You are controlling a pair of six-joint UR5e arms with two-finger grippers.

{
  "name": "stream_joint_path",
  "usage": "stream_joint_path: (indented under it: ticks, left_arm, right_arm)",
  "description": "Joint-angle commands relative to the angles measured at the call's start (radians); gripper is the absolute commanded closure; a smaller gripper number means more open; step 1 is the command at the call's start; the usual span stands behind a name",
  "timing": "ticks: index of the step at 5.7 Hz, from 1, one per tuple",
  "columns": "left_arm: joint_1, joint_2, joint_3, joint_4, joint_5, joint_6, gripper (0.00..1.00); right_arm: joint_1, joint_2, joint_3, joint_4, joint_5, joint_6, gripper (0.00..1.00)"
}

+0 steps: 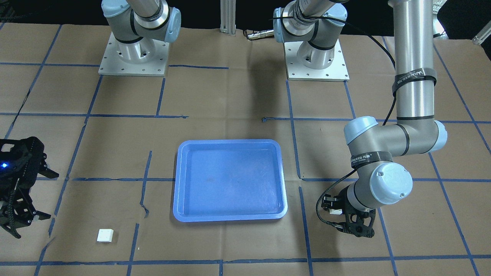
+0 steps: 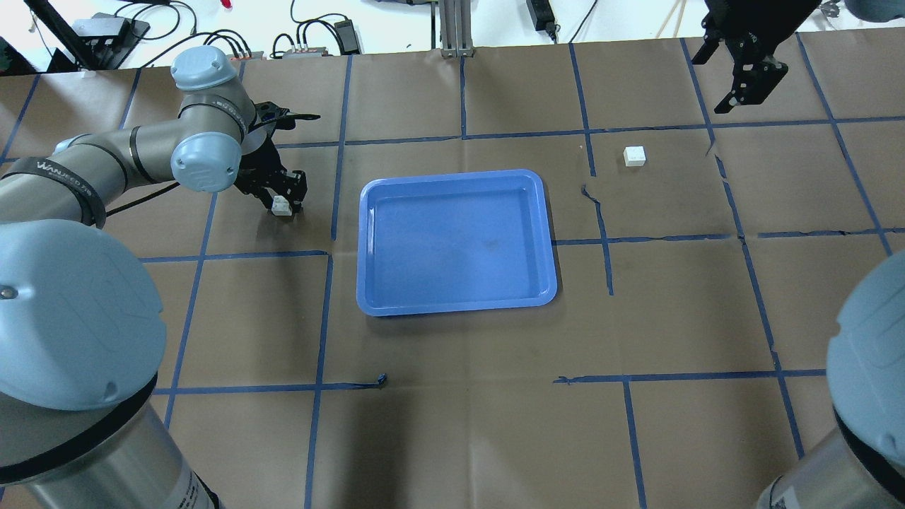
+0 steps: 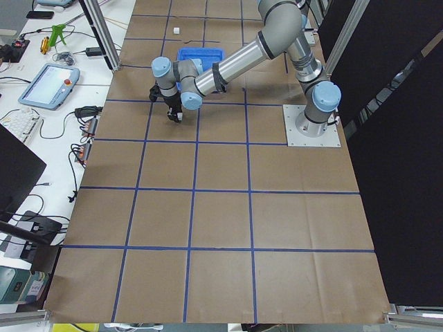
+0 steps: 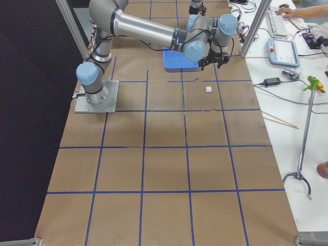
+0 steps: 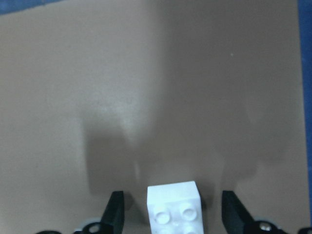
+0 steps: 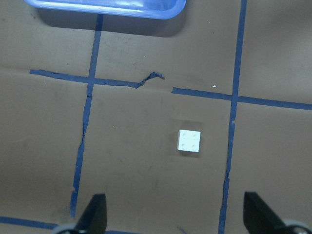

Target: Assemble white blocks and place on blue tray

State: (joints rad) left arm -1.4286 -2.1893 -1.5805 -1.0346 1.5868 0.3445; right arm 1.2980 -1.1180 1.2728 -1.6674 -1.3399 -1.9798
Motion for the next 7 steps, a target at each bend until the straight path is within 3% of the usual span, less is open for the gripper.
stream_joint_path:
  ticks: [1,2,3,5,6,7]
  left_arm:
    - [0.001,0.005,0.011,-0.018,-0.001,0.04,0.85]
    - [0.001,0.025,0.026,-0.072,-0.001,0.054,0.94]
    - [-0.009,0.087,0.002,-0.078,-0.002,0.221,0.95]
    - [-0.07,0.128,-0.016,-0.108,0.002,0.608,0.94]
    - [-0.155,0.147,0.002,-0.117,0.078,0.719,0.94]
    - [-0.218,0.148,0.004,-0.114,0.079,0.822,0.94]
  right_arm:
    - [-0.019,0.074,0.011,-0.006,0.068,0.001,0.0]
    - [-0.02,0.111,0.014,-0.011,0.132,0.012,0.0]
    - [-0.023,0.147,0.02,-0.021,0.145,0.012,0.0]
    - [-0.026,0.193,0.084,-0.198,0.187,0.054,0.0]
    - [-0.026,0.198,0.136,-0.303,0.195,0.097,0.0]
    - [-0.026,0.207,0.173,-0.401,0.196,0.098,0.0]
